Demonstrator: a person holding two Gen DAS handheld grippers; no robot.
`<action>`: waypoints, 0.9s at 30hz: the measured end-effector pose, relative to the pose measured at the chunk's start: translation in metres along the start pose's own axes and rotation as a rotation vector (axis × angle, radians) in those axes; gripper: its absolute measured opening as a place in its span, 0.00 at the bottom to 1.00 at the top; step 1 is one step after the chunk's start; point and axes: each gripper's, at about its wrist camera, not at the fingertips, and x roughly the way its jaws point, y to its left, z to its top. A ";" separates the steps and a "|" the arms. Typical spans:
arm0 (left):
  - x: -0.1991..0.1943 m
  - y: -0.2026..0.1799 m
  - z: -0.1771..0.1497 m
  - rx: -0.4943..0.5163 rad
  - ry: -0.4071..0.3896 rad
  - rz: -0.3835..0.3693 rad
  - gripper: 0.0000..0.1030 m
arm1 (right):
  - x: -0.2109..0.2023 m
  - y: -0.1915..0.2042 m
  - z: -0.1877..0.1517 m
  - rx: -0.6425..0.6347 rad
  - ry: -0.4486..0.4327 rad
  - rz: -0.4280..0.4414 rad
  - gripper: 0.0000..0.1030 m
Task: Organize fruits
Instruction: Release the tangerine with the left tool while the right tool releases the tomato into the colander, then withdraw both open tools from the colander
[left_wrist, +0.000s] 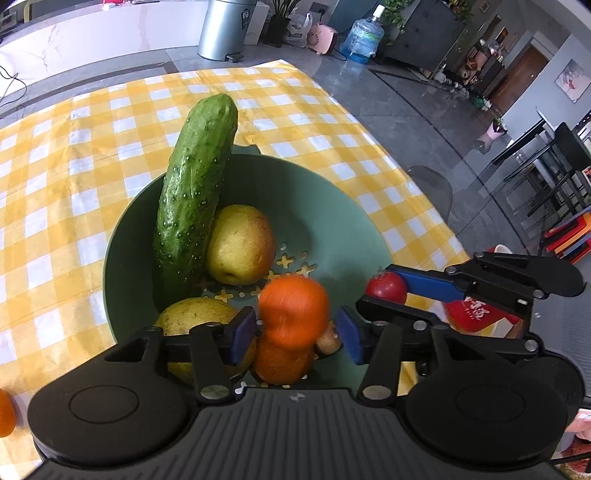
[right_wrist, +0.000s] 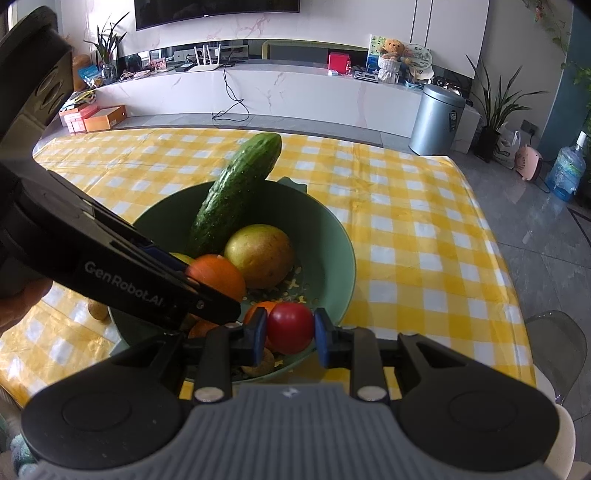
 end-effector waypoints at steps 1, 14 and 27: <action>-0.002 -0.001 0.000 0.002 -0.005 0.000 0.61 | 0.000 0.000 0.000 0.000 0.000 -0.001 0.23; -0.047 -0.013 -0.012 0.095 -0.078 0.115 0.66 | 0.000 0.015 0.007 0.035 0.061 0.096 0.23; -0.080 -0.007 -0.032 0.129 -0.078 0.243 0.67 | 0.017 0.023 0.003 0.087 0.172 0.119 0.23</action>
